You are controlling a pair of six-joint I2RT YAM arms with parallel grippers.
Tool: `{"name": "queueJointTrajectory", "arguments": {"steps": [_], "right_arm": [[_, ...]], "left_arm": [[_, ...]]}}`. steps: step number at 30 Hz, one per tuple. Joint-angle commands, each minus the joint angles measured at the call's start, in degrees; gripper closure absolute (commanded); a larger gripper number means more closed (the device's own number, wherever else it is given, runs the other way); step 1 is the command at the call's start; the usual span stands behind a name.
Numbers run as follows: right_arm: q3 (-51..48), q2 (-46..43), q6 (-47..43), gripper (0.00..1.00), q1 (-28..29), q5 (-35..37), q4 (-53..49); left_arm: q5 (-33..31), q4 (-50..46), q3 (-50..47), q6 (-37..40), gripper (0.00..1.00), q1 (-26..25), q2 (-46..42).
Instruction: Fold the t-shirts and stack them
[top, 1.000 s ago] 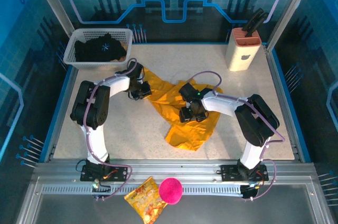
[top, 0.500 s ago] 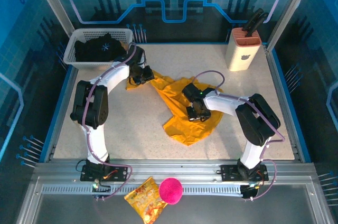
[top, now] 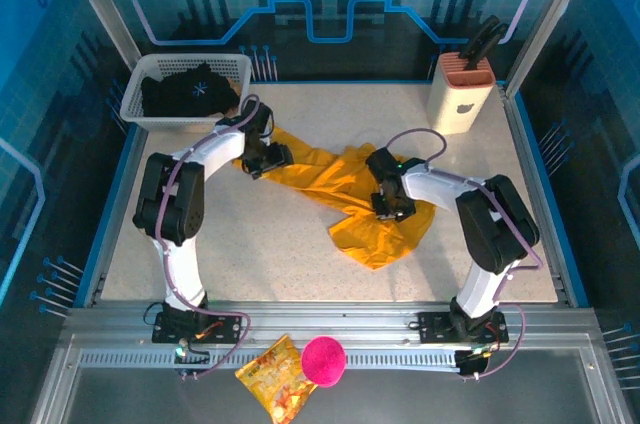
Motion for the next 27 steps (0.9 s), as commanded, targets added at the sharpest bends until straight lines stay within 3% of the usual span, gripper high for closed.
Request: {"name": "queueJointTrajectory", "arguments": {"steps": [1, 9, 12, 15, 18, 21, 27], "right_arm": [[-0.8, -2.3, -2.2, 0.79, -4.5, 2.1, -4.2], [3.5, -4.6, -7.1, 0.79, -12.5, 5.7, -6.2], [4.5, -6.0, -7.4, 0.79, -12.5, 5.0, -6.8], [3.6, -7.9, -6.7, 0.79, -12.2, 2.5, -6.7], [2.0, -10.3, -6.0, 0.80, -11.6, 1.1, -7.0], [0.1, -13.4, -5.3, 0.80, -11.3, -0.3, -7.3], [-1.1, -19.4, -4.7, 0.80, -11.1, -2.0, -9.3]], "left_arm": [[-4.2, -1.5, -2.6, 1.1, 0.37, 1.1, -4.9], [-3.6, -2.1, -1.2, 1.9, 0.36, 2.8, -6.1], [-2.3, -2.8, 3.4, 3.1, 0.36, 2.7, -3.8], [-4.9, -5.7, 10.0, 5.6, 0.39, 2.7, 0.9], [-6.4, -7.4, 16.2, 8.5, 0.52, 2.7, 7.0], [-8.0, -7.7, 20.6, 10.4, 0.57, 2.7, 12.3], [-9.9, -5.8, 25.2, 11.5, 0.58, 2.7, 18.3]]}}
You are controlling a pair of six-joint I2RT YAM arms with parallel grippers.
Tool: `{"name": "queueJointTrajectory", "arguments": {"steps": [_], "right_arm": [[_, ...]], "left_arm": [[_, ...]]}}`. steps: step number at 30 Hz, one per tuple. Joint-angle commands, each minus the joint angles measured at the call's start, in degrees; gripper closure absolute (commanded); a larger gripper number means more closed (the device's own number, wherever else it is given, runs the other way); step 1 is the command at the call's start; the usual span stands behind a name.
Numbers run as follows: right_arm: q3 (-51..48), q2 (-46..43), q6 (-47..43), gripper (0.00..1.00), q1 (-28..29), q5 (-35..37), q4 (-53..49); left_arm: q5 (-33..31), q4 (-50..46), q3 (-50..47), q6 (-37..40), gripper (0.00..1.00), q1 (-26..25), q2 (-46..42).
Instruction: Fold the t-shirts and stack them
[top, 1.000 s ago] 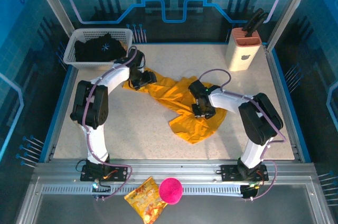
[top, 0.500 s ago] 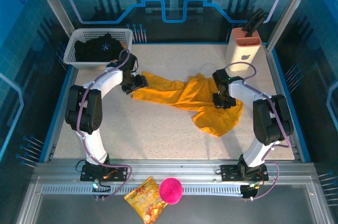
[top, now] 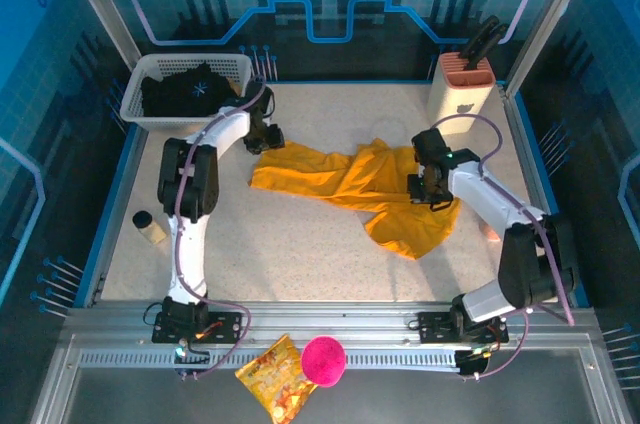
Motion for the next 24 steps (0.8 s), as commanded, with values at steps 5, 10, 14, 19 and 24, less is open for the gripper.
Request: {"name": "queueJointTrajectory", "arguments": {"steps": [5, 10, 14, 19, 24], "right_arm": [[-1.0, -6.2, 2.2, 0.81, 0.7, -3.7, -3.1], [-1.9, -7.3, 3.2, 0.81, 0.7, -5.3, -2.2], [-1.9, -6.5, 3.2, 0.82, 0.8, -5.6, -2.2], [-2.4, -6.9, 3.3, 0.82, 0.8, -5.8, -1.7], [-2.8, -7.4, 3.4, 0.83, 0.7, -6.5, -1.6]], "left_arm": [[-4.5, 0.6, 5.4, 3.6, 0.57, 0.1, 3.5], [-5.5, 1.0, 7.7, 5.2, 0.57, 0.1, 5.8], [-5.7, -1.9, 11.1, 4.9, 0.56, -0.1, 8.6], [-6.1, -6.4, 14.8, 4.6, 0.57, -0.4, 11.9], [-5.8, -8.7, 17.6, 5.0, 0.80, -0.8, 13.9]]}}
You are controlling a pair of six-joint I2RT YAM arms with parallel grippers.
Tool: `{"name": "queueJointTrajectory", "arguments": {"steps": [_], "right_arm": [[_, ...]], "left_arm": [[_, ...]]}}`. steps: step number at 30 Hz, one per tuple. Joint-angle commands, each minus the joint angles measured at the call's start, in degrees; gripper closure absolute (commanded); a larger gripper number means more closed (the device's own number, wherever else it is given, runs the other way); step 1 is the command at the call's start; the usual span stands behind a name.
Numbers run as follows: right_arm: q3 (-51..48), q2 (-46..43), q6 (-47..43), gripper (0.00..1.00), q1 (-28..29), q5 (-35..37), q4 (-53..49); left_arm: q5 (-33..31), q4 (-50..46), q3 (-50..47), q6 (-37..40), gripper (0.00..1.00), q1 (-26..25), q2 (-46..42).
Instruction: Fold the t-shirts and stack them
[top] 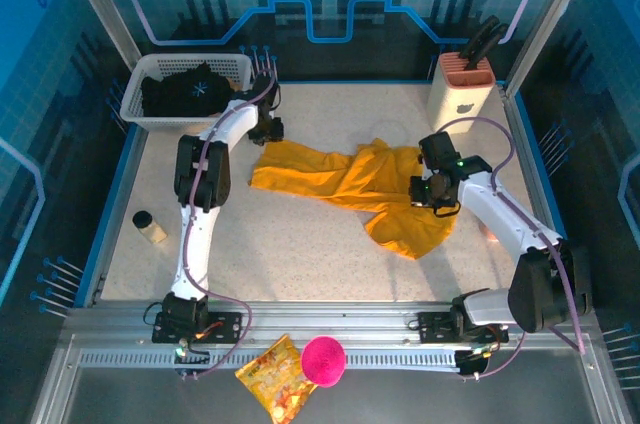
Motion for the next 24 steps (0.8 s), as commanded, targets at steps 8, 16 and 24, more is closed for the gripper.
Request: {"name": "queueJointTrajectory", "arguments": {"steps": [8, 16, 24], "right_arm": [[-3.9, -1.0, 0.0, 0.63, 0.4, -4.8, 3.0], [-9.1, 5.1, 3.2, 0.58, 0.5, -10.9, 10.6], [-7.6, 8.7, 9.1, 0.54, 13.3, -6.7, 11.6]], "left_arm": [[2.2, -4.3, 0.3, -0.5, 1.00, -2.4, -1.6], [2.9, -6.1, 9.9, -3.2, 1.00, -3.6, -8.7], [3.5, -8.0, 26.3, -3.7, 1.00, -3.6, -1.5]]}}
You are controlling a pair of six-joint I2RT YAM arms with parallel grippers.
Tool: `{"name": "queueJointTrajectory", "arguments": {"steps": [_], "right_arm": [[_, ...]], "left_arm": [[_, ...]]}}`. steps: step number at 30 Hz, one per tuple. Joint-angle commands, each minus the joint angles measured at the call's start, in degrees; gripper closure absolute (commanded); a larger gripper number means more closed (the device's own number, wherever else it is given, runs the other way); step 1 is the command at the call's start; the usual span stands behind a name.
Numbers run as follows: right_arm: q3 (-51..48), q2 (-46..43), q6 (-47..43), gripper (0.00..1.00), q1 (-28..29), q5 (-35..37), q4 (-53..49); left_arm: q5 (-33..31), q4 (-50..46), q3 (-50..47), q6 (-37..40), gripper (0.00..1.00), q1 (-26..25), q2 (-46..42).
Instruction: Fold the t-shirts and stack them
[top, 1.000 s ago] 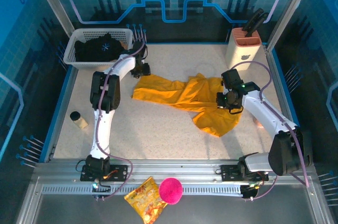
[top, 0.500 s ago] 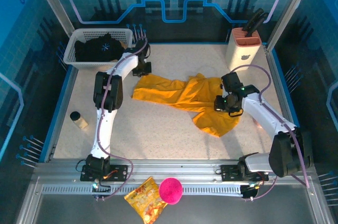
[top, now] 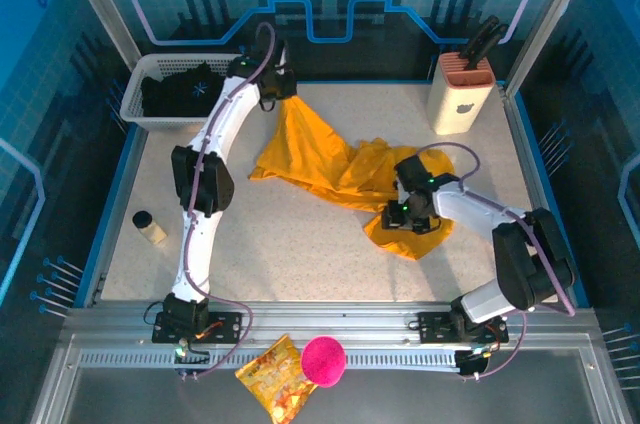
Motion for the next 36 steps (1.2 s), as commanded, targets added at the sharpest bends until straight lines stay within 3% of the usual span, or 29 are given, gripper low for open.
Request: {"name": "queueJointTrajectory", "arguments": {"steps": [1, 5, 11, 14, 18, 22, 31, 35, 36], "right_arm": [[2.3, 1.1, 3.8, 0.53, 5.9, 3.4, -0.6], [6.6, 4.1, 6.1, 0.49, 11.7, 8.7, -3.4], [10.3, 14.1, 8.2, 0.49, 14.1, 14.0, -5.1], [11.4, 18.3, 8.9, 0.58, 15.5, 15.8, -5.2], [11.6, 20.0, 10.1, 0.81, 17.4, 17.3, -5.6], [10.1, 16.3, 10.5, 1.00, 19.1, 18.3, -9.4], [-0.3, -2.2, 11.2, 1.00, 19.9, 14.6, -21.0], [-1.8, -4.7, 10.8, 0.99, 18.3, 12.3, -21.3], [-1.6, -4.3, 10.4, 0.95, 17.6, 12.1, -21.0]], "left_arm": [[1.3, -1.0, 3.1, -1.5, 1.00, 0.2, 2.5], [1.4, 2.5, 2.9, -2.2, 1.00, 0.2, 3.2], [1.6, 5.1, 2.9, -2.5, 1.00, 0.3, 4.6], [1.6, 5.3, 2.9, -2.3, 1.00, 0.5, 5.0], [1.5, 5.7, 2.9, -1.7, 1.00, 0.7, 5.5], [0.3, 6.8, 3.0, -1.4, 1.00, 1.2, 6.3], [-5.2, 13.8, 3.1, -0.9, 1.00, 2.0, 11.3], [-6.6, 16.7, 3.1, -1.3, 1.00, 2.0, 12.7], [-6.4, 17.2, 3.1, -1.7, 1.00, 2.0, 12.9]]}}
